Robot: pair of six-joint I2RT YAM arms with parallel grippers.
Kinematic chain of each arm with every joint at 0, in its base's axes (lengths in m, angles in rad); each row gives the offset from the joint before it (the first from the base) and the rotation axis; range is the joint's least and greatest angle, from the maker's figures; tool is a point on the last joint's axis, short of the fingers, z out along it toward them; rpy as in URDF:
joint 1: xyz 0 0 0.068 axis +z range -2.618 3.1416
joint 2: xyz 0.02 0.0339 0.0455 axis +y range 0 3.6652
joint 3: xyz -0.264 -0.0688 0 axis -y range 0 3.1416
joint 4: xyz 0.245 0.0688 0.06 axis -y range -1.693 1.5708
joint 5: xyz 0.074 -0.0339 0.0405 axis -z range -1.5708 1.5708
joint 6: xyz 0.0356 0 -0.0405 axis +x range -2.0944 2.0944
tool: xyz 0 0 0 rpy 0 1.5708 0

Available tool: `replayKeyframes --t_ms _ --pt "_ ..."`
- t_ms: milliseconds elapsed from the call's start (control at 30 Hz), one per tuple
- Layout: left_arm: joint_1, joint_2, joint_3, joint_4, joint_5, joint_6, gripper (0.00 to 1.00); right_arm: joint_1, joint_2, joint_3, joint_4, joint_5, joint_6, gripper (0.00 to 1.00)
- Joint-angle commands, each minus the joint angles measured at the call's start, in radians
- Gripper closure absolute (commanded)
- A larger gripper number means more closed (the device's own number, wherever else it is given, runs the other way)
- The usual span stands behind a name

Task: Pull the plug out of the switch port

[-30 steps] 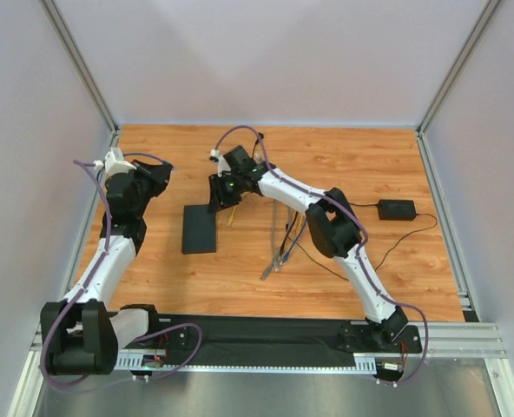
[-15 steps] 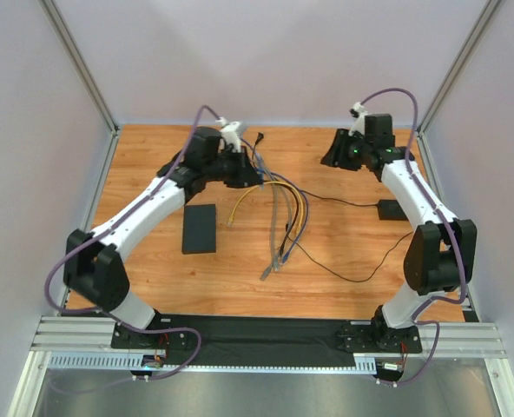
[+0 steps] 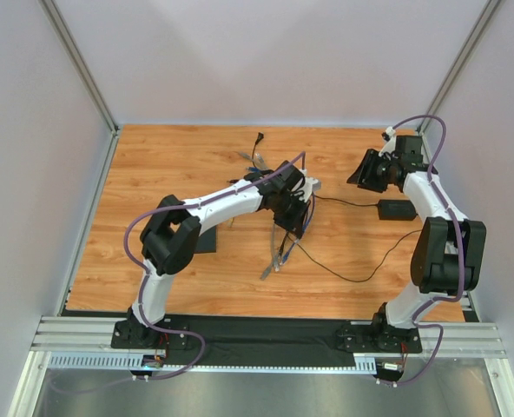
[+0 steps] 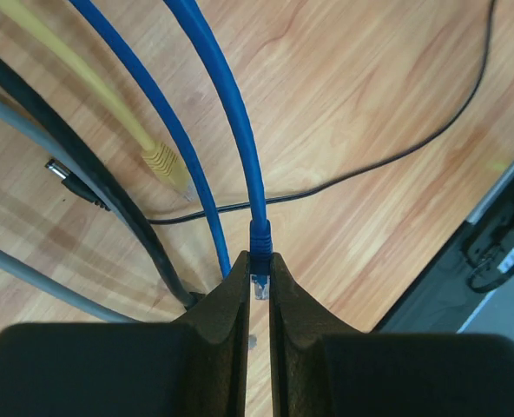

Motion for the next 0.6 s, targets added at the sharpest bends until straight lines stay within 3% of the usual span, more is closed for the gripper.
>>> replayKeyframes --t_ms 0,367,567 --pt "-0.008 0.019 0.102 -0.117 -0.028 0.074 0.95 0.002 -0.035 -0.007 0.061 -0.067 -0.004 0.54" --pt "-0.007 -0.122 -0.064 -0.054 -0.152 -0.005 0.41 0.009 -0.033 -0.010 0.052 -0.059 -0.001 0.53" --pt "-0.007 -0.315 -0.157 0.004 -0.146 -0.067 0.37 0.055 -0.074 -0.028 0.024 0.010 0.011 0.53"
